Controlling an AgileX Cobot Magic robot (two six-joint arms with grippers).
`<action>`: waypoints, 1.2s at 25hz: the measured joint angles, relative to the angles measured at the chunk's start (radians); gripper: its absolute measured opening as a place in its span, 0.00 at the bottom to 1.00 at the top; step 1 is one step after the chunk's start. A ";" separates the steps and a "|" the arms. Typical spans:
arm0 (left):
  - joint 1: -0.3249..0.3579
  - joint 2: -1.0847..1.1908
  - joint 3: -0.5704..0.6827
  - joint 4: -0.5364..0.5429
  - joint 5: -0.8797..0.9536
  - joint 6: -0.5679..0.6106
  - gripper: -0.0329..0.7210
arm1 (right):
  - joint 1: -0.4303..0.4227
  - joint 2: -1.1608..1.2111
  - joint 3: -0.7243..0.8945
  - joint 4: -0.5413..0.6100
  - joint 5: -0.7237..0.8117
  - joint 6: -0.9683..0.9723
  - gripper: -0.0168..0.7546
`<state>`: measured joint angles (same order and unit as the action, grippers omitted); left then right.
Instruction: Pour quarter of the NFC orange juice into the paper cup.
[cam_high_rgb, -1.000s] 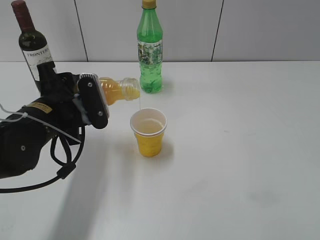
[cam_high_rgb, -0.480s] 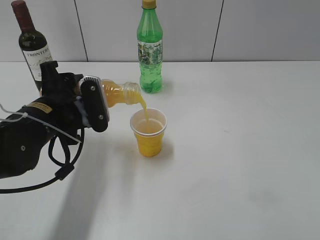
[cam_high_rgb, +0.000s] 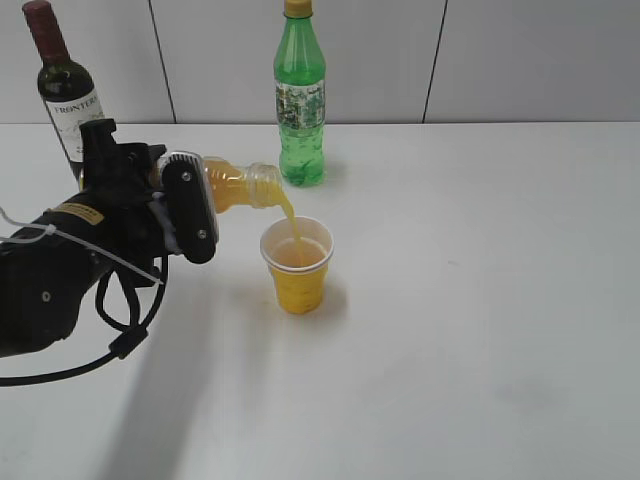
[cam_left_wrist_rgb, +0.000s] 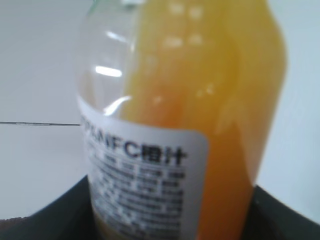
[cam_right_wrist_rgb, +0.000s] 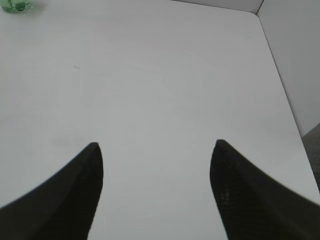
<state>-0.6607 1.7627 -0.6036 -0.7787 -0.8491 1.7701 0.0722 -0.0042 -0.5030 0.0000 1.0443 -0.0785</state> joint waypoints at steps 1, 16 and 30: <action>0.000 0.000 0.000 0.001 0.000 0.000 0.64 | 0.000 0.000 0.000 0.000 0.000 0.000 0.72; 0.000 0.000 0.000 0.005 0.052 -0.133 0.64 | 0.000 0.000 0.000 0.000 0.000 0.000 0.72; 0.000 0.001 0.000 0.283 0.047 -1.274 0.64 | 0.000 0.000 0.000 0.000 0.000 0.000 0.72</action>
<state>-0.6607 1.7635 -0.6036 -0.4953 -0.8020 0.4958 0.0722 -0.0042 -0.5030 0.0000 1.0443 -0.0785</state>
